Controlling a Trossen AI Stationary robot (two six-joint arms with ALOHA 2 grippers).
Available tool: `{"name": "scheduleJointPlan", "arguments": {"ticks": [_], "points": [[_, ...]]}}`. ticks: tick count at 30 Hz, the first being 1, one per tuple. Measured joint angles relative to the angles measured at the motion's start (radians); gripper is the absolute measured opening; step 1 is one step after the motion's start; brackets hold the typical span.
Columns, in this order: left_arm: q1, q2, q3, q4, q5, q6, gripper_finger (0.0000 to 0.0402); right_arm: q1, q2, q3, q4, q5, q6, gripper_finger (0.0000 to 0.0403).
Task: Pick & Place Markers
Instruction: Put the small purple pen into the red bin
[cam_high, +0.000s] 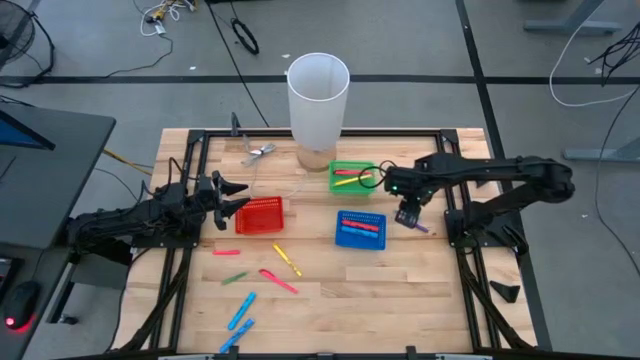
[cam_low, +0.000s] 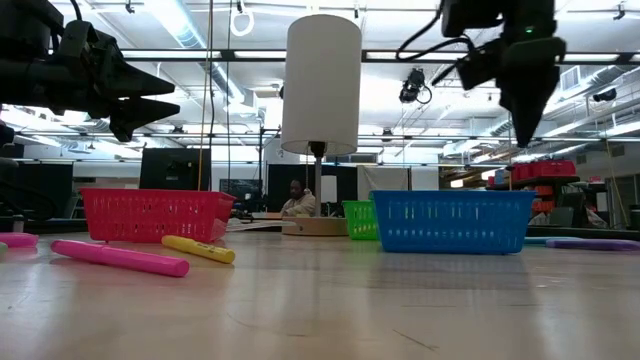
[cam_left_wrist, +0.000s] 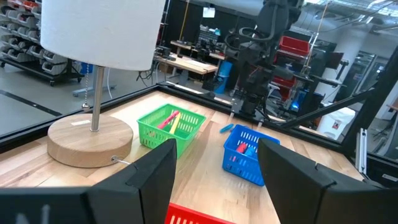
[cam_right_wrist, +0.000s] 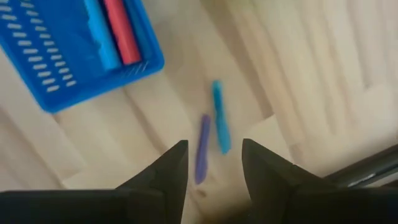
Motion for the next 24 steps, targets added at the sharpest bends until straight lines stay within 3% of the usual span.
{"name": "scheduleJointPlan", "arguments": {"ticks": [8, 17, 24], "points": [[0.0, 0.0, 0.0, 0.0, 0.0, 0.0, 0.0232, 0.0, -0.061, -0.061, -0.019, -0.058, 0.041, 0.0153], [0.0, 0.0, 0.0, 0.0, 0.0, 0.0, 0.0232, 0.0, -0.061, -0.07, -0.027, -0.058, 0.041, 0.0153], [0.0, 0.0, 0.0, 0.0, 0.0, 0.0, 0.0232, 0.0, -0.023, -0.167, 0.029, -0.058, 0.039, 0.0153]]}}
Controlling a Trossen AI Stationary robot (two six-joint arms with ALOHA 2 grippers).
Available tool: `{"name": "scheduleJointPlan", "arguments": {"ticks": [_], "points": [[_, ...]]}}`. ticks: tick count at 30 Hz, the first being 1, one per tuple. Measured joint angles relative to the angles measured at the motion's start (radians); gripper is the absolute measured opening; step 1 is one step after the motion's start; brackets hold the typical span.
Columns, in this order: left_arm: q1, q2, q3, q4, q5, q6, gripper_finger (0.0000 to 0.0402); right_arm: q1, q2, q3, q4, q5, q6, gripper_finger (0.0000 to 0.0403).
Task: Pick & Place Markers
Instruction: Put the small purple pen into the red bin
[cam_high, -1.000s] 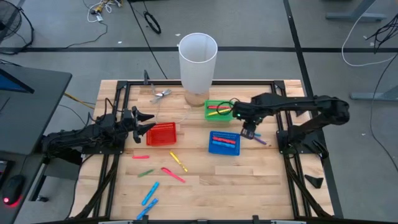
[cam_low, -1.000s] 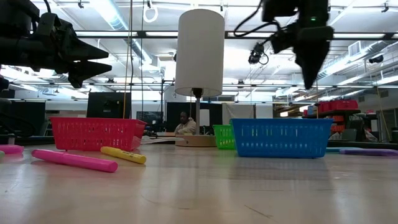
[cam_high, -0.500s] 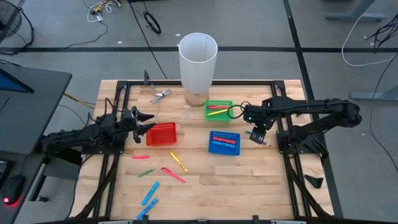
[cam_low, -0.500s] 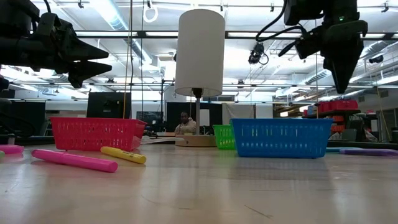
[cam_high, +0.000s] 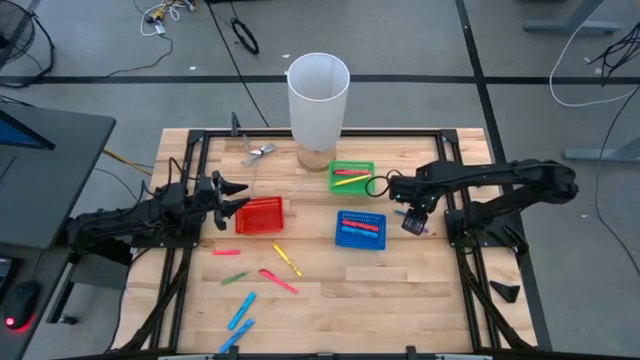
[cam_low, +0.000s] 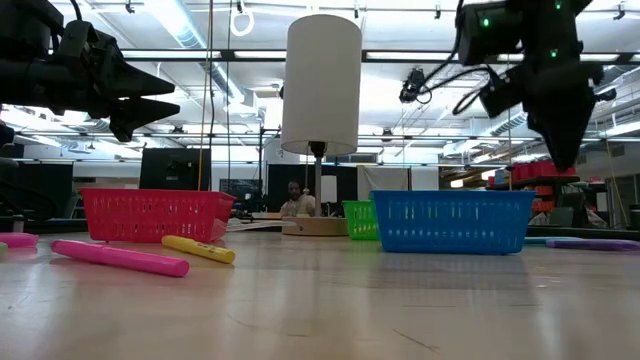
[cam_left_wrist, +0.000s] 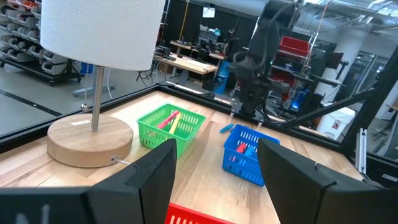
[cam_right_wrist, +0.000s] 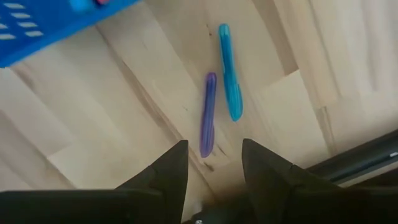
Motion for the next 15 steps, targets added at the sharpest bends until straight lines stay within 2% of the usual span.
{"name": "scheduleJointPlan", "arguments": {"ticks": [6, 15], "points": [[0.0, 0.0, 0.0, 0.0, 0.0, 0.0, 0.0232, 0.0, 0.053, -0.051, 0.033, -0.002, 0.009, 0.0153], [0.0, 0.0, 0.0, 0.0, 0.0, 0.0, 0.0232, 0.0, 0.144, -0.097, 0.112, -0.069, 0.02, 0.0153]]}}
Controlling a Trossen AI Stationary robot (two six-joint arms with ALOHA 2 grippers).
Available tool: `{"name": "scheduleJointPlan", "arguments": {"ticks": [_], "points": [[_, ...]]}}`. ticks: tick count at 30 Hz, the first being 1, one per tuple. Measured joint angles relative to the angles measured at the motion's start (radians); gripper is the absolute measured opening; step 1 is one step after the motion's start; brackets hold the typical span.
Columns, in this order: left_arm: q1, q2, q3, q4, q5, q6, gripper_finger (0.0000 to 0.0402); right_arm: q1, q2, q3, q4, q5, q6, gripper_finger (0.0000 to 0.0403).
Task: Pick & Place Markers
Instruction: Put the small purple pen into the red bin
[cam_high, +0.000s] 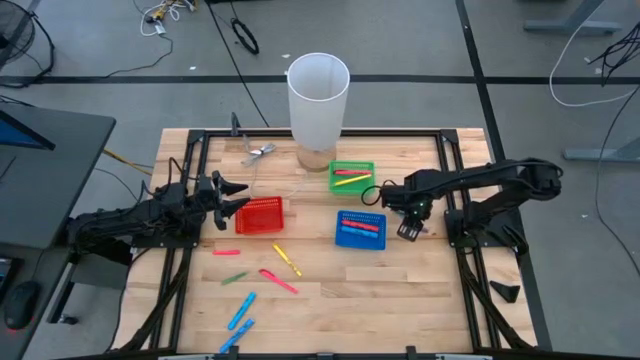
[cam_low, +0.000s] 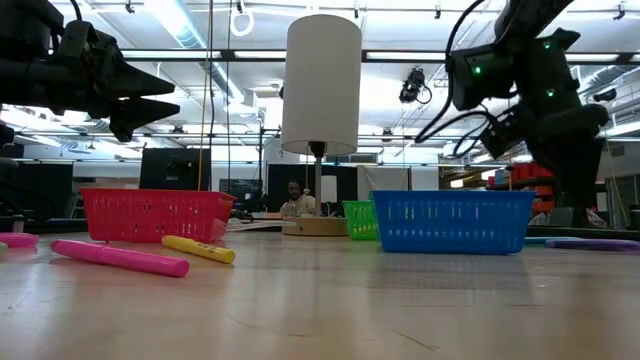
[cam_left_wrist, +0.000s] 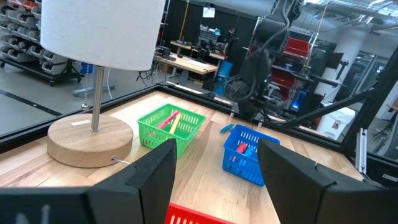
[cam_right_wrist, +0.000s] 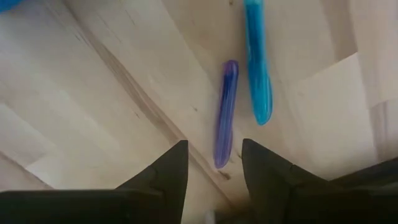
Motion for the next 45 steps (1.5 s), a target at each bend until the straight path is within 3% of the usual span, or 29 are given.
{"name": "scheduleJointPlan", "arguments": {"ticks": [20, 39, 45], "points": [[0.0, 0.0, 0.0, 0.0, 0.0, 0.0, 0.0232, -0.024, 0.052, -0.11, 0.187, -0.002, -0.053, 0.0153], [0.0, 0.0, 0.0, 0.0, 0.0, 0.0, 0.0232, -0.064, 0.059, -0.146, 0.224, 0.003, -0.066, 0.0152], [0.0, 0.0, 0.0, 0.0, 0.0, 0.0, 0.0232, -0.064, 0.059, -0.147, 0.223, 0.002, -0.061, 0.0114]]}}
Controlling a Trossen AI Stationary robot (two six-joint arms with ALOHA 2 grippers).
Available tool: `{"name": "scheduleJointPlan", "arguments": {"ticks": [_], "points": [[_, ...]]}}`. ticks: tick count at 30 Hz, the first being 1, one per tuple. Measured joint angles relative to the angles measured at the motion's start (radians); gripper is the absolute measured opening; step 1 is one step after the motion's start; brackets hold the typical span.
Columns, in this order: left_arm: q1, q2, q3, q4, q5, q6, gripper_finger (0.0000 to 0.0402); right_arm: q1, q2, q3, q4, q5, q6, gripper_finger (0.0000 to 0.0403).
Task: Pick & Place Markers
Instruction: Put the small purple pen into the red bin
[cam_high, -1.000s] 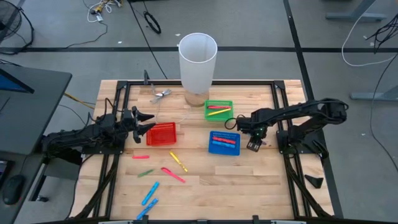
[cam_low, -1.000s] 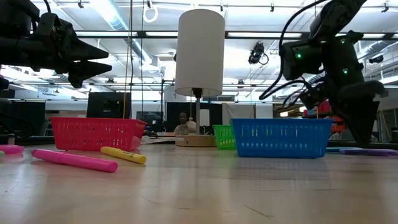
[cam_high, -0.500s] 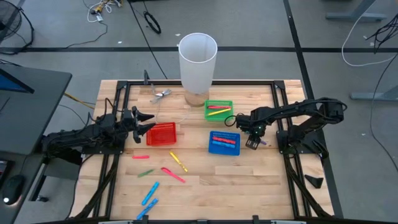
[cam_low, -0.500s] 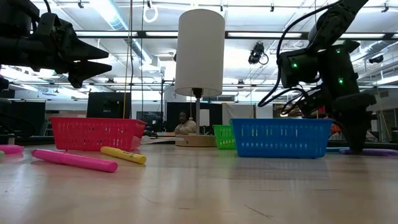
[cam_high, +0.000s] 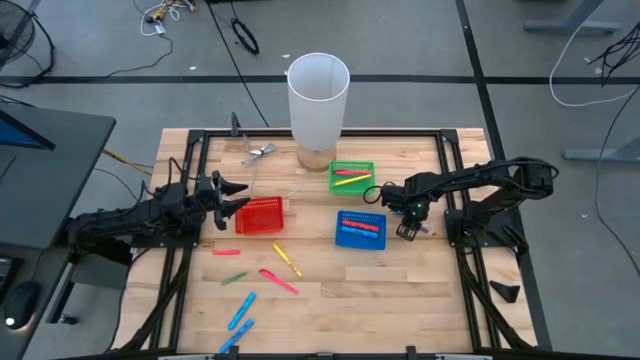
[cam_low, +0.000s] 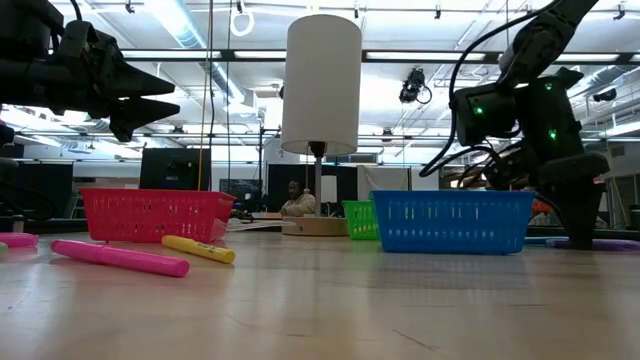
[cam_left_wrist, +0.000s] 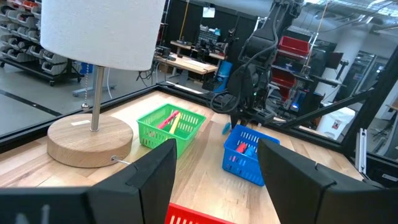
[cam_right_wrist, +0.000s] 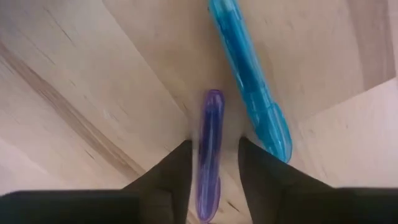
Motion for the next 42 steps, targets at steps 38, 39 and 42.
{"name": "scheduleJointPlan", "arguments": {"ticks": [38, 39, 42], "points": [[0.0, 0.0, 0.0, 0.0, 0.0, 0.0, 0.0232, 0.092, -0.249, 0.308, -0.18, 0.053, 0.083, 0.0012], [0.0, 0.0, 0.0, 0.0, 0.0, 0.0, 0.0232, 0.092, -0.258, 0.313, -0.172, 0.053, 0.079, 0.0012], [0.0, 0.0, 0.0, 0.0, 0.0, 0.0, 0.0232, 0.093, -0.279, 0.322, -0.135, 0.053, 0.057, 0.0011]]}}
